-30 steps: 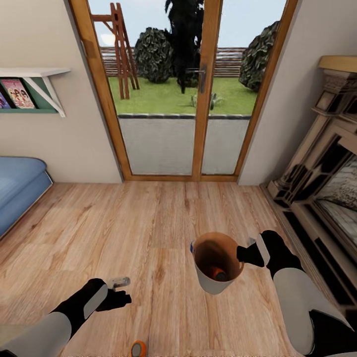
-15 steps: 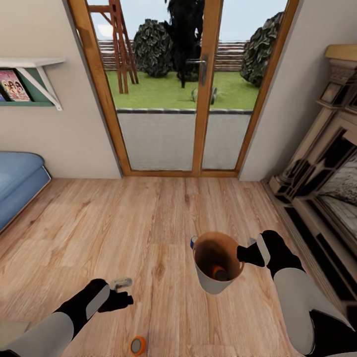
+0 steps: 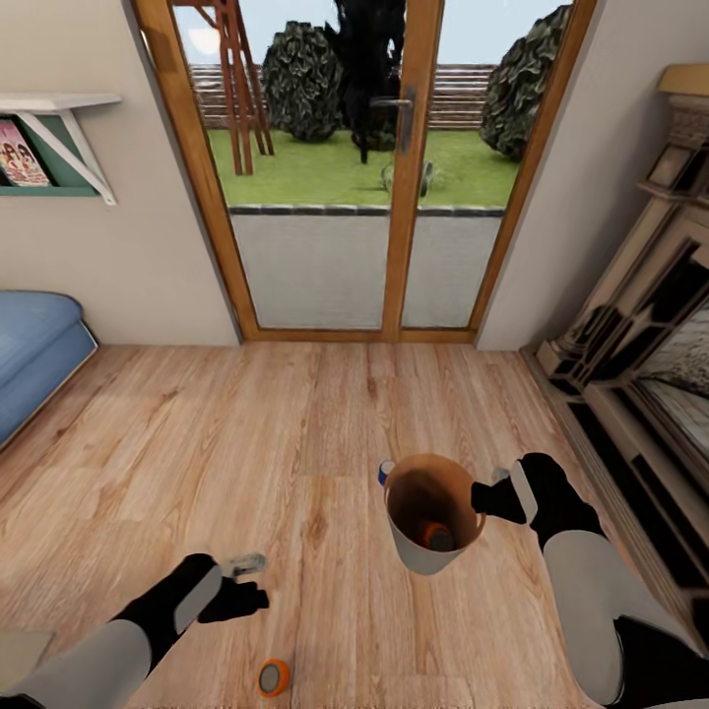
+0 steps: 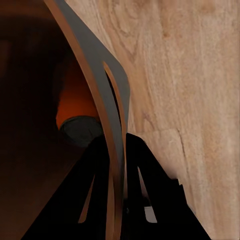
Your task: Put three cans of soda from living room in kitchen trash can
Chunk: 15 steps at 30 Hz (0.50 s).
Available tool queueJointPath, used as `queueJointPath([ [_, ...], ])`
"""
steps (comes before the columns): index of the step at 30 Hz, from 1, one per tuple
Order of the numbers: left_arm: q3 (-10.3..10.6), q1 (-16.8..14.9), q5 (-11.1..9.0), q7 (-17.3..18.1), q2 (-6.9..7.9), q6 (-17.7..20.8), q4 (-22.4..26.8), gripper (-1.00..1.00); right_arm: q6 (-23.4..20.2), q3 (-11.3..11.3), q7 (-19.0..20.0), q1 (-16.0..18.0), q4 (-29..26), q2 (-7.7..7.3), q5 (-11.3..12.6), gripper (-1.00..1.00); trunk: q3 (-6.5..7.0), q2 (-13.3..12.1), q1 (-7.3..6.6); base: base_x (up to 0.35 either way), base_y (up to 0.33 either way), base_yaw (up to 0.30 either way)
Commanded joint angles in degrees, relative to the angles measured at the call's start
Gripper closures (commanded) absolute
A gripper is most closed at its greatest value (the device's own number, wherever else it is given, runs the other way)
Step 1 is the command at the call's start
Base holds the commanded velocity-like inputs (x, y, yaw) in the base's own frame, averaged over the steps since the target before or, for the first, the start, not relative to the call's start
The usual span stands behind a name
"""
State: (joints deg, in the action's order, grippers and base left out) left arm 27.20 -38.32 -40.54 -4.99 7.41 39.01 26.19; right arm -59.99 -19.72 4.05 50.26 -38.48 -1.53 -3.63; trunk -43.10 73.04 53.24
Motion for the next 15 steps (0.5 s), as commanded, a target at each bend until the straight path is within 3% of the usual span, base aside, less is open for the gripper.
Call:
queueJointPath([
  [1, 0.0, 0.0, 0.0, -0.1, -0.17, 0.0, 0.0, -1.00, 0.0, 0.0, 0.3, 0.0, -0.2, 0.04, 1.6, 1.00, -0.28, 0.4, 0.22, 0.000, 0.000, 0.000],
  [15, -0.1, 0.0, -0.2, 0.1, -0.34, -0.2, 0.0, -1.00, 0.0, -0.1, 0.3, 0.0, -0.5, 0.04, 1.7, 1.00, -4.08, 6.0, 3.29, 0.000, 0.000, 0.000],
])
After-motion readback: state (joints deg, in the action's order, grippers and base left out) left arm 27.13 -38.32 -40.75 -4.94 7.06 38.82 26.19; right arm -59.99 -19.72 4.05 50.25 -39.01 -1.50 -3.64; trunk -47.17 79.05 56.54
